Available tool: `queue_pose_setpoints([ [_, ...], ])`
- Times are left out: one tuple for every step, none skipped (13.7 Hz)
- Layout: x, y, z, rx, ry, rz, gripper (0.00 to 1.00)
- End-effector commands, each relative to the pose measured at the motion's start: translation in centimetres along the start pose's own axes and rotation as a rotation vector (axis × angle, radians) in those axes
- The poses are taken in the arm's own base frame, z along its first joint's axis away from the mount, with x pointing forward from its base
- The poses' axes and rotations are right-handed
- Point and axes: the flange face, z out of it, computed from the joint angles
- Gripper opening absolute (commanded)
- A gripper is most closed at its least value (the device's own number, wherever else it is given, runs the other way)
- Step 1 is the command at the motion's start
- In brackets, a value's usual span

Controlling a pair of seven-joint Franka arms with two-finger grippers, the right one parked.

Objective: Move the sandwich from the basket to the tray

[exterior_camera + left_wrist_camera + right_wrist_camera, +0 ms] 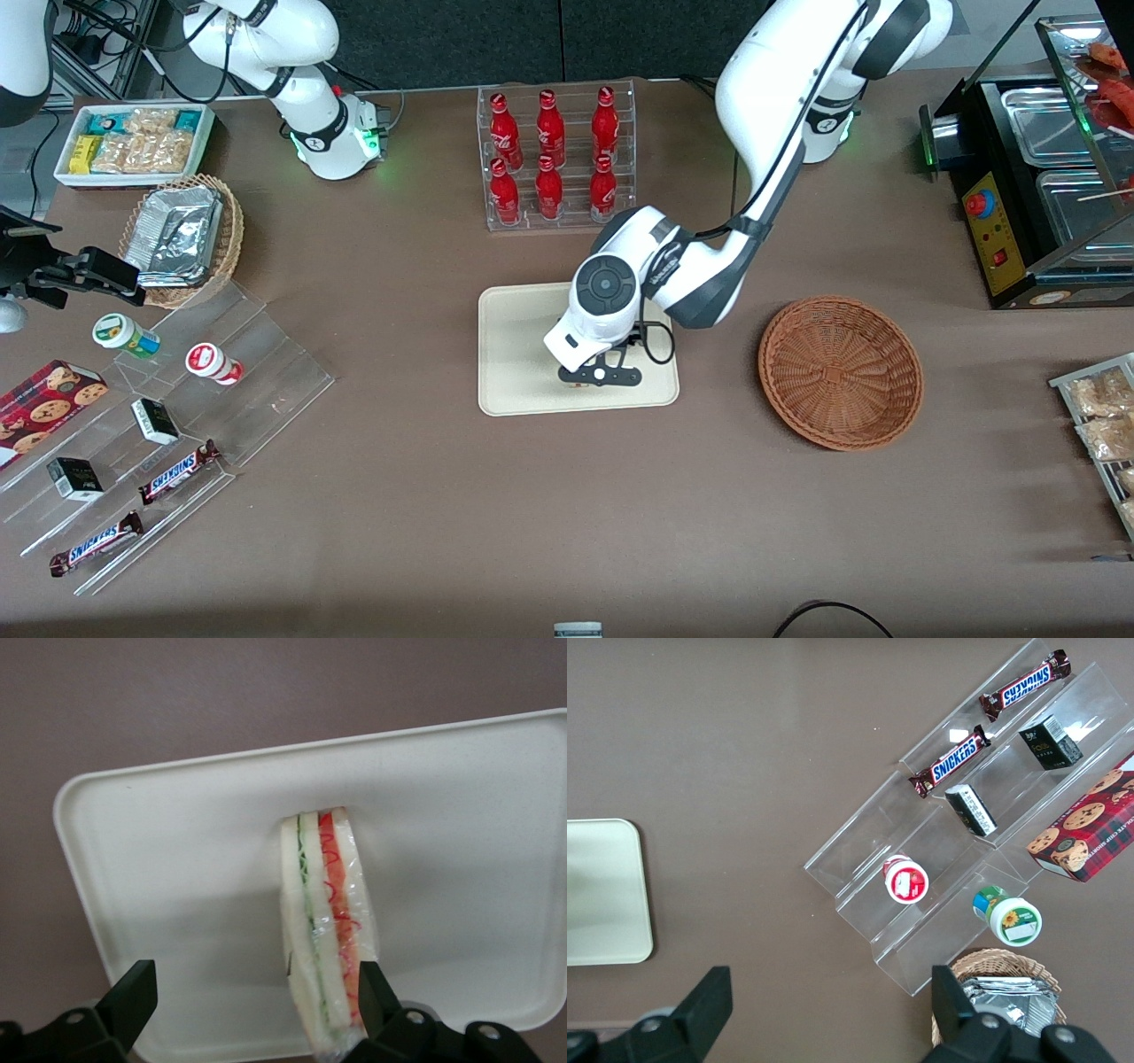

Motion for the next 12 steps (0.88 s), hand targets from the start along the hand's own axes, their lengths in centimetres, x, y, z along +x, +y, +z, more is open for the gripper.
queue_pose_setpoints([
  [1.9,-4.6,-2.9,-0.011,-0.009,0.07,1.0],
  [1.9,-5.4,-3.6,-0.005,-0.025,0.117,1.0],
  [2.3,-7.4,-4.8,-0.003,-0.044,0.142,1.0],
  [3.1,-10.3,-5.7,-0.008,-0.064,0.165,1.0],
  [3.0,-11.6,-7.0,-0.005,-0.078,0.203,1.0],
  [2.5,-12.6,-8.0,0.003,-0.091,0.23,1.0],
  [3.1,-14.4,-8.5,0.0,-0.091,0.207,1.0],
  [3.3,-15.8,-9.3,-0.002,-0.095,0.174,1.0],
  [2.9,-17.8,-11.0,-0.001,-0.111,0.144,1.0],
  [3.5,-21.5,-12.0,-0.011,-0.122,0.096,1.0],
  [3.4,-23.7,-13.6,-0.022,-0.112,0.069,1.0],
  [3.3,-25.0,-14.3,-0.024,-0.112,0.05,1.0],
])
